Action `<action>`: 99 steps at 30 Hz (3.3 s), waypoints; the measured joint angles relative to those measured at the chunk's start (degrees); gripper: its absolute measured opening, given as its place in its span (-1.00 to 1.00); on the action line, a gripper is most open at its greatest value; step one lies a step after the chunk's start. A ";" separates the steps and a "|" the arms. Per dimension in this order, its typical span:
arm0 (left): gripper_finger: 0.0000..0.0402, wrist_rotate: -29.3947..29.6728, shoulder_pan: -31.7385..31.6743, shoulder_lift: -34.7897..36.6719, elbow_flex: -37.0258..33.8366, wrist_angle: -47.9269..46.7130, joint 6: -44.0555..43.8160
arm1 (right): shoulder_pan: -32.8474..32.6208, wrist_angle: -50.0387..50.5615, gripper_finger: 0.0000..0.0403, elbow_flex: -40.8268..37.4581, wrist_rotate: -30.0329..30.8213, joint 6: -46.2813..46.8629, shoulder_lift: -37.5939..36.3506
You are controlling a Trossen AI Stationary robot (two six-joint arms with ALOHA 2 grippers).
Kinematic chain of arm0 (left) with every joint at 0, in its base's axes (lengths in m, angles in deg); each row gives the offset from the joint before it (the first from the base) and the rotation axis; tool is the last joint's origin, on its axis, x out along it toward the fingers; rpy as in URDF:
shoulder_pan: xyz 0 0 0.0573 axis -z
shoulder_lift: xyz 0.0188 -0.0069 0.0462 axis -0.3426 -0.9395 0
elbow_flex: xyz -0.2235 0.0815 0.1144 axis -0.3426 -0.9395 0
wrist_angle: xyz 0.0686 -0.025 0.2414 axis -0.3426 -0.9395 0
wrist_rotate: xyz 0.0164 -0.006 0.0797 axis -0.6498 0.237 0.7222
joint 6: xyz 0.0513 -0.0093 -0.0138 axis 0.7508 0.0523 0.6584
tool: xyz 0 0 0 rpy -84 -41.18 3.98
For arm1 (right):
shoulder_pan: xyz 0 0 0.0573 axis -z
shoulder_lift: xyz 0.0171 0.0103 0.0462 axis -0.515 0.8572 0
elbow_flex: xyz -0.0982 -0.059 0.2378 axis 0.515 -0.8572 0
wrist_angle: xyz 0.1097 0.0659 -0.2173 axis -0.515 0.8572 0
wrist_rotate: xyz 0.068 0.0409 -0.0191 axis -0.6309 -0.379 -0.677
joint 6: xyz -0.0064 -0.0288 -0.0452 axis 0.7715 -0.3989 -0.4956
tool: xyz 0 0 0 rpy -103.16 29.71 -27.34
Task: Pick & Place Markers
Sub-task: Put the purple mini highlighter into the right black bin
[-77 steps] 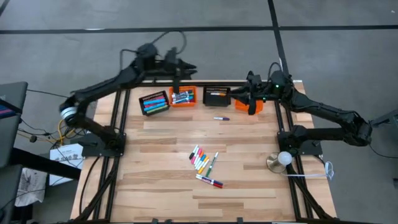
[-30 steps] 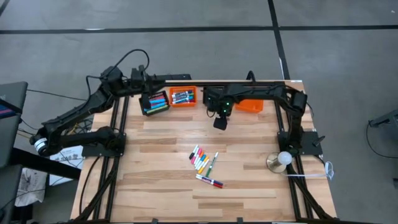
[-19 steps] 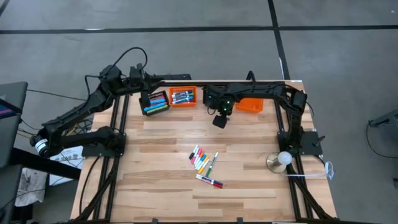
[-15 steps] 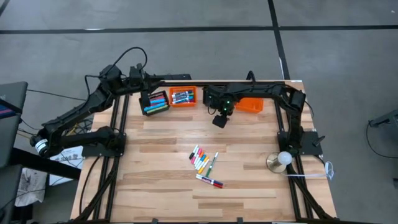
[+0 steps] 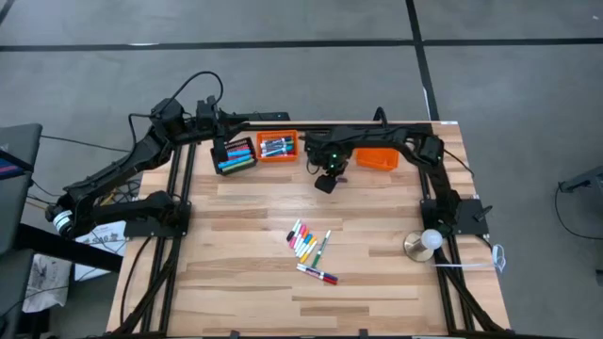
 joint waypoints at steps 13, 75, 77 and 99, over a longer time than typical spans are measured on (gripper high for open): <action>-0.60 0.01 0.00 0.00 0.00 -0.01 1.23 | -0.94 0.99 -0.10 0.13 4.49 -0.17 0.96; -0.60 -0.01 0.07 -0.02 0.00 -0.03 1.27 | 10.08 -12.43 -0.90 3.62 -28.67 -3.64 -21.87; -0.60 -0.01 0.07 -0.02 0.00 -0.03 1.29 | 9.98 -10.71 -0.89 3.63 -22.54 -5.18 -21.02; -0.60 -0.01 0.05 -0.07 0.00 -0.05 1.27 | 10.94 19.87 -0.89 35.32 10.12 -36.12 -0.29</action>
